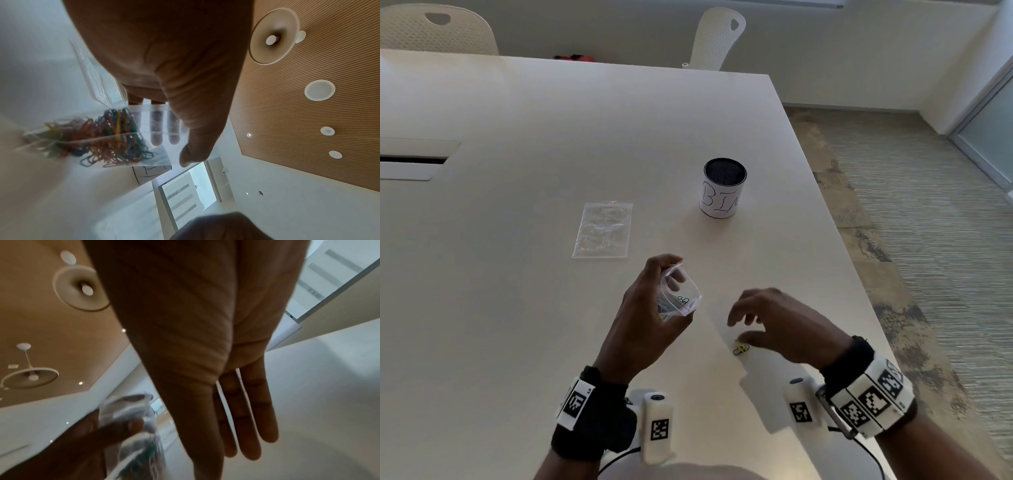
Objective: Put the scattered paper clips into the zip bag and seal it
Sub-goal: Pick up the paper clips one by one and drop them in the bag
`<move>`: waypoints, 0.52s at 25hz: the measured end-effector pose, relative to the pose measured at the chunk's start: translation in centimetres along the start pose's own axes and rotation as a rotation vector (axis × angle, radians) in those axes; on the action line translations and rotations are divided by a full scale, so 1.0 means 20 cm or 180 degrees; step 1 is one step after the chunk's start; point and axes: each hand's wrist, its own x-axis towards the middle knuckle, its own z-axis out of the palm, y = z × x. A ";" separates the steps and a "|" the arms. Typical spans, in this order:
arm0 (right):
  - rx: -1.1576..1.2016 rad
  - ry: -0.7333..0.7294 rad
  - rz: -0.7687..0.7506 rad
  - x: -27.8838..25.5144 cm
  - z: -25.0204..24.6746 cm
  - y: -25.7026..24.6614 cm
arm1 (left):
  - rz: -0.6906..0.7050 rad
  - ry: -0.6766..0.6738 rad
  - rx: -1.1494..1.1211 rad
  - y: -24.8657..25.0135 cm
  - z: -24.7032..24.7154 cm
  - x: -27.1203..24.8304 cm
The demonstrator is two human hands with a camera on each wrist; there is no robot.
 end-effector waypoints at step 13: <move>-0.0286 0.0031 0.0578 -0.04 0.19 -0.05 | -0.0044 0.0040 -0.0011 0.01 0.00 0.00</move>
